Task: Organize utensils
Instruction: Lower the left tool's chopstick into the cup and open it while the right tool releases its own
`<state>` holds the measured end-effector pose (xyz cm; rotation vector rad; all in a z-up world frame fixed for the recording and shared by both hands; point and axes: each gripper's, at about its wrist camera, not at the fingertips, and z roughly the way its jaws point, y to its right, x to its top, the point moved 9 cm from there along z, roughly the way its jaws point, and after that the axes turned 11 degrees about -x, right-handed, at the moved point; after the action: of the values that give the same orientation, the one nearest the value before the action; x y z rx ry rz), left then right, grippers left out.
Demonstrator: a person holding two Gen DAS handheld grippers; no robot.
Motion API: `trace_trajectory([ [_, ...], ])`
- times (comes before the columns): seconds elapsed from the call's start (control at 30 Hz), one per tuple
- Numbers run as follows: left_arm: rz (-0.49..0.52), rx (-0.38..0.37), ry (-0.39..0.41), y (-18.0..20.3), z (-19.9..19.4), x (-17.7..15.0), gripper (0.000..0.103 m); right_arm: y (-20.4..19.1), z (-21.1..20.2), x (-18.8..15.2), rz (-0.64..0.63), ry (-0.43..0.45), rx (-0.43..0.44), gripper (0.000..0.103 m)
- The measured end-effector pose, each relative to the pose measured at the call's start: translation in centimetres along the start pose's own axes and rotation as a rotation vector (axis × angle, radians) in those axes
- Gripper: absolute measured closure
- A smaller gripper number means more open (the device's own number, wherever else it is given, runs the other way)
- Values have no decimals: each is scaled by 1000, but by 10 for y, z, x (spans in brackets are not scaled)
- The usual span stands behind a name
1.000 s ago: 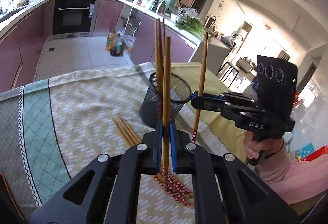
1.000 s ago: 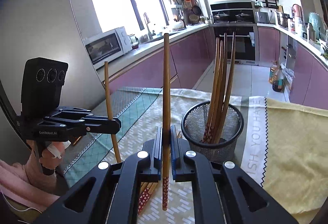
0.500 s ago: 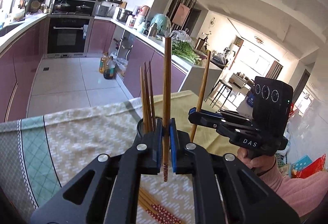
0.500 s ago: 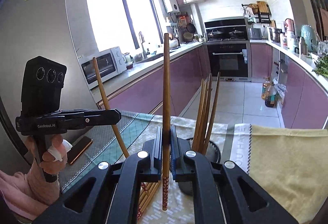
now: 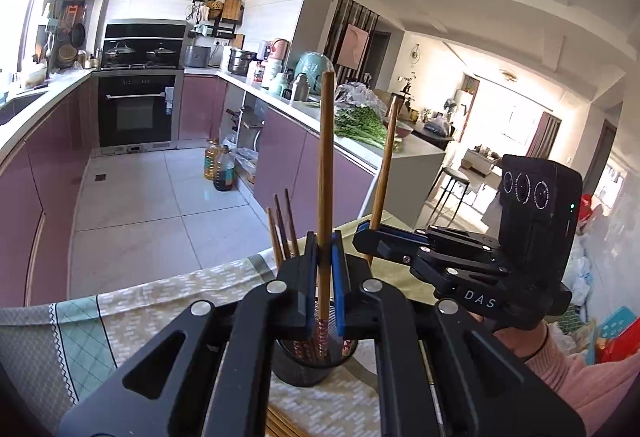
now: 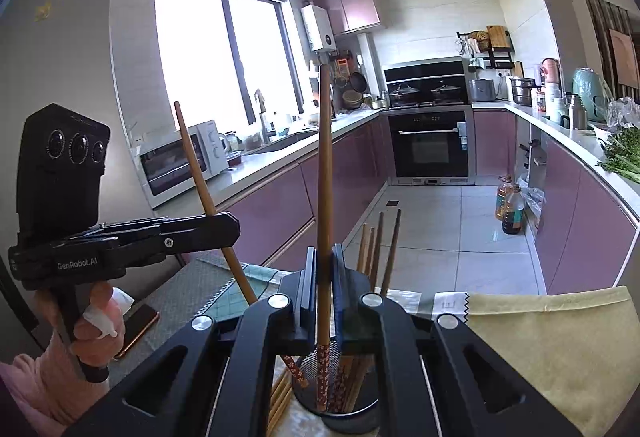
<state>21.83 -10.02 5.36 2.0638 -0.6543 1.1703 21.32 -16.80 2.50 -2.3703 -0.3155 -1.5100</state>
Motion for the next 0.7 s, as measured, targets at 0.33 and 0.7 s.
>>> trace_trajectory([
  [0.33,22,40,-169,-12,38,-39,96,18,38,-29,27,-96,-45,97],
  [0.7,-15,33,-297,-27,59,-66,96,20,59,-61,29,-234,-54,97],
])
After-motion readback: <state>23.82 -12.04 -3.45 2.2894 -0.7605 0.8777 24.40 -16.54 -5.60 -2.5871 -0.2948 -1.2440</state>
